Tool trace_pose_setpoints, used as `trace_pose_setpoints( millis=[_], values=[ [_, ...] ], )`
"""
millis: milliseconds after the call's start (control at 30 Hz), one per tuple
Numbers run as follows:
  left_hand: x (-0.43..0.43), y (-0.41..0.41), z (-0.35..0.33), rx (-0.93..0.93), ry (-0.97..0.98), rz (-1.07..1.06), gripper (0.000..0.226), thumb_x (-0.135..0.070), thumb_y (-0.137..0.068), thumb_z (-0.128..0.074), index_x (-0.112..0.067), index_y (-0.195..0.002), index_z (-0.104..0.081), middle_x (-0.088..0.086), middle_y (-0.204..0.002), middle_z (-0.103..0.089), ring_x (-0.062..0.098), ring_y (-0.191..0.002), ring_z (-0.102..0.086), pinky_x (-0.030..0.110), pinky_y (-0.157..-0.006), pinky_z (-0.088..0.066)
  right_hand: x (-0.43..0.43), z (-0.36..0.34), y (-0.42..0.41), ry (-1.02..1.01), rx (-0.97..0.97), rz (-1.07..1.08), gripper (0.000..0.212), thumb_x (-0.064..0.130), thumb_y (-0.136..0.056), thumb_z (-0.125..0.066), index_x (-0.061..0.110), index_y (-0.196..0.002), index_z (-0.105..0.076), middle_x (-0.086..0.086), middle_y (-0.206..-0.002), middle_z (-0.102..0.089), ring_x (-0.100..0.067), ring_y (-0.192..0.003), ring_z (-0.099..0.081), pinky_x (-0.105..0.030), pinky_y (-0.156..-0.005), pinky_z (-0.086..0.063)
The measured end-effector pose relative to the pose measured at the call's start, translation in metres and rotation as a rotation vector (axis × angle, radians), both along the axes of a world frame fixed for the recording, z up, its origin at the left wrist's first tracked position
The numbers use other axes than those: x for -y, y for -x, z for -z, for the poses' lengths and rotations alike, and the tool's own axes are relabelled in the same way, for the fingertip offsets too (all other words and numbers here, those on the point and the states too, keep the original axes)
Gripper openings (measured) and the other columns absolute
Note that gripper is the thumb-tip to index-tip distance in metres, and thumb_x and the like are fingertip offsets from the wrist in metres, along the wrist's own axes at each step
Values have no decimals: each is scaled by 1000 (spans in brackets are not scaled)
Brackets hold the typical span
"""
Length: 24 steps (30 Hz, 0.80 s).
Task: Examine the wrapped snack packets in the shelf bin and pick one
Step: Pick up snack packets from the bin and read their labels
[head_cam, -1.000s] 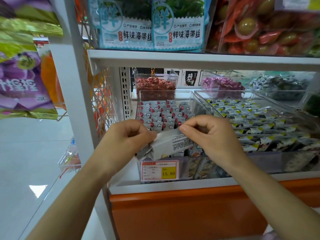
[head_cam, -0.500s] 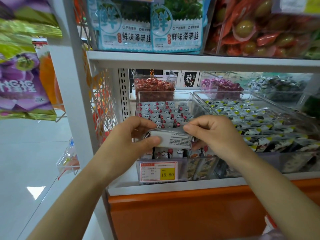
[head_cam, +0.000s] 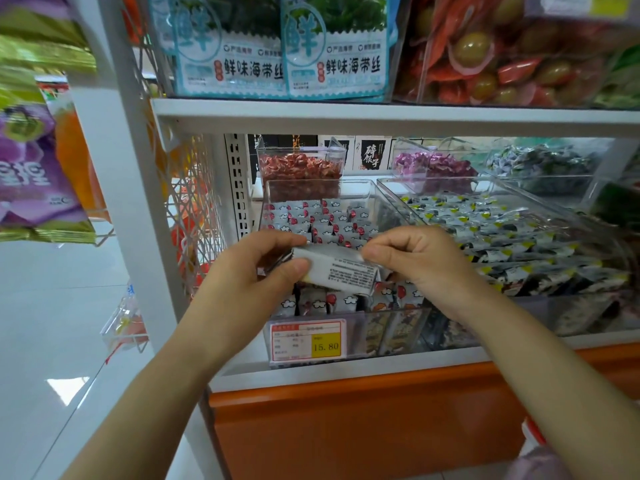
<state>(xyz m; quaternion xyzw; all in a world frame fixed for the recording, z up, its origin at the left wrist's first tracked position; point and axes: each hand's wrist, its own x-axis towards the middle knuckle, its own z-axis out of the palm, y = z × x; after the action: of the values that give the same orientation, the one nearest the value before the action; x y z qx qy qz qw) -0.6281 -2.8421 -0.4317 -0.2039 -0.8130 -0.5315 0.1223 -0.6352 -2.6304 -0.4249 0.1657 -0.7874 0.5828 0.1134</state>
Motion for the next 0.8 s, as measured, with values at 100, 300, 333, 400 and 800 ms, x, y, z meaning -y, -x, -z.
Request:
trace_pose_setpoints(
  millis=[100,300,333,400,800],
  values=[
    [-2,0,0,-67,-6,-94,17,-26,-89,-56,-42,-91,-60,-16,-84,-67,-4,-78,-63,10,-62,-50,4,6,-1,144,16,-32,14,24,-81,-63,17,-76,-74,1,-73,-74,-10,-65,-69,-19,-54,-55],
    [-2,7,-2,-159,-106,-346,11,-29,-88,-58,-33,-84,-67,-18,-68,-66,-1,-59,-63,8,-52,-47,12,9,-3,123,-80,-100,42,36,-62,-73,39,-102,-64,16,-86,-72,-7,-83,-70,-18,-79,-53],
    [-3,8,-2,-170,-87,-363,12,-31,-89,-57,-32,-84,-68,-17,-68,-66,0,-57,-62,9,-52,-46,15,9,-2,118,-108,-56,42,34,-62,-73,38,-103,-63,19,-84,-71,-5,-82,-69,-17,-78,-53],
    [-6,11,-2,-187,-25,-355,24,-41,-90,-50,-27,-90,-70,-11,-73,-68,2,-61,-61,12,-51,-44,21,9,4,135,-141,39,31,26,-71,-74,35,-99,-64,17,-80,-71,-6,-74,-68,-20,-74,-55],
    [2,45,14,-47,741,-290,103,-76,-67,-9,-16,-150,0,3,-158,-3,21,-144,0,40,-115,-6,49,-30,117,-359,-345,303,20,16,-88,-62,2,-102,-64,-8,-103,-63,-14,-88,-53,-23,-74,-41]
  ],
)
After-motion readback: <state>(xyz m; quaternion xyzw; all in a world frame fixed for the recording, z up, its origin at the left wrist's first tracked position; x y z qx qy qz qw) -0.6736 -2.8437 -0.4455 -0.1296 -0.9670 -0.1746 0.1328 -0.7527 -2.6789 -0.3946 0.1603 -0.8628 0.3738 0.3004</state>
